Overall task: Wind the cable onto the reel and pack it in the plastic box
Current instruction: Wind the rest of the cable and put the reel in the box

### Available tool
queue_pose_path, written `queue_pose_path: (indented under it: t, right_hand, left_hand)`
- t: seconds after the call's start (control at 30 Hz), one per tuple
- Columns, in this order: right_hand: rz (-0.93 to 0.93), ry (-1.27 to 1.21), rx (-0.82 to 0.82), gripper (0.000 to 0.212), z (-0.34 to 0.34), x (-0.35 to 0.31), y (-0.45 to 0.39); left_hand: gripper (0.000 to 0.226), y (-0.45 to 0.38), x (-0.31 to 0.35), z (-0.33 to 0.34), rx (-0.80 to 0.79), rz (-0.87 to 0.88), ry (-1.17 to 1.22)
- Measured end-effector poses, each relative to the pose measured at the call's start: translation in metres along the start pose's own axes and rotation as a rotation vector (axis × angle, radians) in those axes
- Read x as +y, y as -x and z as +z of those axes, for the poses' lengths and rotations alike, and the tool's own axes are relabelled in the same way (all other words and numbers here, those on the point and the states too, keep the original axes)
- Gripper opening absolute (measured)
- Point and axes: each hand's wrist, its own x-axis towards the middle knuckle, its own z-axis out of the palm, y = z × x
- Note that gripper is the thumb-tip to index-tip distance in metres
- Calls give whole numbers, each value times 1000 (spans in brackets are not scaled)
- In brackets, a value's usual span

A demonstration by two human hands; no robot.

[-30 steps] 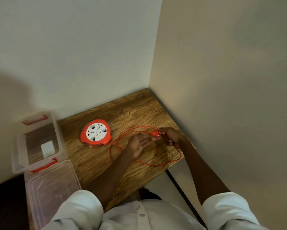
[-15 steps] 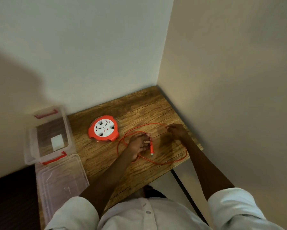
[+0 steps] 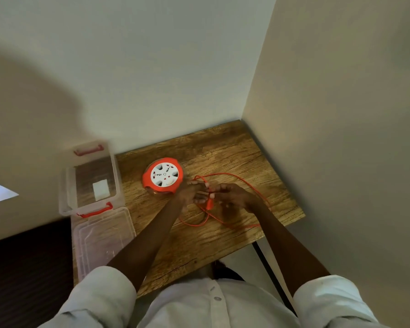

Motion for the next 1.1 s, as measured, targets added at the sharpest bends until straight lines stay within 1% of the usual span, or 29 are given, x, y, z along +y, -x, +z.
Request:
queue_pose_path:
  t: [0.07,0.13,0.2,0.27,0.37,0.4,0.43,0.5,0.57,0.67,0.73,0.8,0.87,1.0,1.1]
  right_hand:
    - [-42,-23,50,22,3,2,-3]
    - [-46,-48,105,12,4,1,-5]
    - [-14,-28,132,12,4,-1,-6]
    - [20,-37,122,15,5,-2,-6]
    - [36,-116,65,27,9,-1,-5]
    - [25,-123,62,27,11,-1,-6]
    - [7,-124,79,22,14,-1,-6]
    - [-20,-132,138,13,17,0,-10]
    - [-31,-68,210,18,15,-1,-14]
    - [-35,131,279,24,10,-7,-16]
    - [-30,208,306,26,8,-10,-18]
    - [-16,272,331,26,8,-11,-21]
    - [15,361,319,27,7,-13,-22]
    - [48,537,214,30,7,-16,-22]
    - [52,632,155,30,14,-19,-26]
  left_hand:
    - [10,-1,1,-5,21,6,8]
    - [14,2,-2,-7,13,23,26]
    - [19,1,-9,-12,46,52,107]
    - [23,1,-16,-22,186,101,151]
    - [11,4,-33,-37,431,139,132]
    - [13,5,-41,-41,513,151,101]
    - [15,5,-47,-46,585,157,57]
    - [14,6,-58,-53,652,156,-67]
    - [17,6,-65,-58,604,153,-196]
    - [18,9,-70,-57,492,197,-503]
    - [24,10,-72,-54,484,210,-643]
    - [28,11,-73,-53,497,189,-713]
    - [27,11,-75,-54,510,208,-758]
    - [25,15,-79,-60,518,302,-777]
    - [23,17,-82,-65,488,311,-819]
